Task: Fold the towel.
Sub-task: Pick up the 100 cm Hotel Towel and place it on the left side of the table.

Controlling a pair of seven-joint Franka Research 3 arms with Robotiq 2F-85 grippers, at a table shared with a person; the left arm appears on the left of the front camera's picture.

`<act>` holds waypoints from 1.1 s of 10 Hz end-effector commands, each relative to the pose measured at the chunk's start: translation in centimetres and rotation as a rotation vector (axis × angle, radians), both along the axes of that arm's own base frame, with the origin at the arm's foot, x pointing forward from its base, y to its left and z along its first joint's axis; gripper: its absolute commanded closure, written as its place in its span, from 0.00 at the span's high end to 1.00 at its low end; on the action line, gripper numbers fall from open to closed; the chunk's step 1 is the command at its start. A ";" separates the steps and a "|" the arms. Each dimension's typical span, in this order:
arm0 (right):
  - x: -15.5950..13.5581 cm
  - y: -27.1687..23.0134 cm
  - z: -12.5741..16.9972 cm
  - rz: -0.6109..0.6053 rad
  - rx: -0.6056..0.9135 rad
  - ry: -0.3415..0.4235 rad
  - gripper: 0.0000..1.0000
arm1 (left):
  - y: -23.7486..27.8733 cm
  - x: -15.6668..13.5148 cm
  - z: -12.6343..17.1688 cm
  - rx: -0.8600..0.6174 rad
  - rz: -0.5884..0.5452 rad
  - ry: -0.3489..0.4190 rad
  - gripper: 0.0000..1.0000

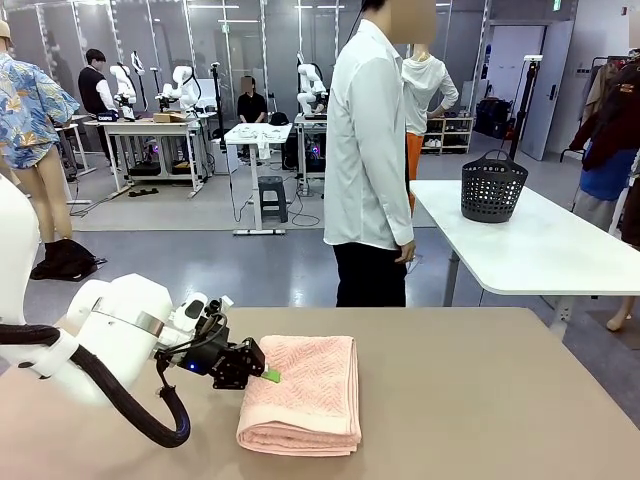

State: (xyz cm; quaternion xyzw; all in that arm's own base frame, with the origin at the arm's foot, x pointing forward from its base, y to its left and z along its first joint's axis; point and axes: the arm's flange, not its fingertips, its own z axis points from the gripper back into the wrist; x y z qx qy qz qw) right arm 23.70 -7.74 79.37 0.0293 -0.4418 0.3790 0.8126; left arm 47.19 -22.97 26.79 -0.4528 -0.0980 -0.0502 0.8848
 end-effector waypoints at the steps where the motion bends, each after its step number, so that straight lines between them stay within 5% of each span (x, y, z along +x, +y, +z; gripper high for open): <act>1: 0.0 0.0 -0.1 -0.003 0.002 0.001 1.00 | -0.1 0.1 -0.2 0.000 0.000 0.001 0.00; 3: 0.0 0.0 -0.1 -0.003 0.002 0.001 1.00 | -0.1 0.1 -0.2 0.000 0.000 0.001 0.00; 4: 0.0 0.0 -0.1 -0.003 0.002 0.001 1.00 | 0.0 0.0 0.0 0.000 0.000 0.000 0.16; 11: 0.0 0.0 -0.1 -0.003 0.002 0.001 1.00 | 18.6 -1.4 7.0 0.103 -0.017 0.024 0.15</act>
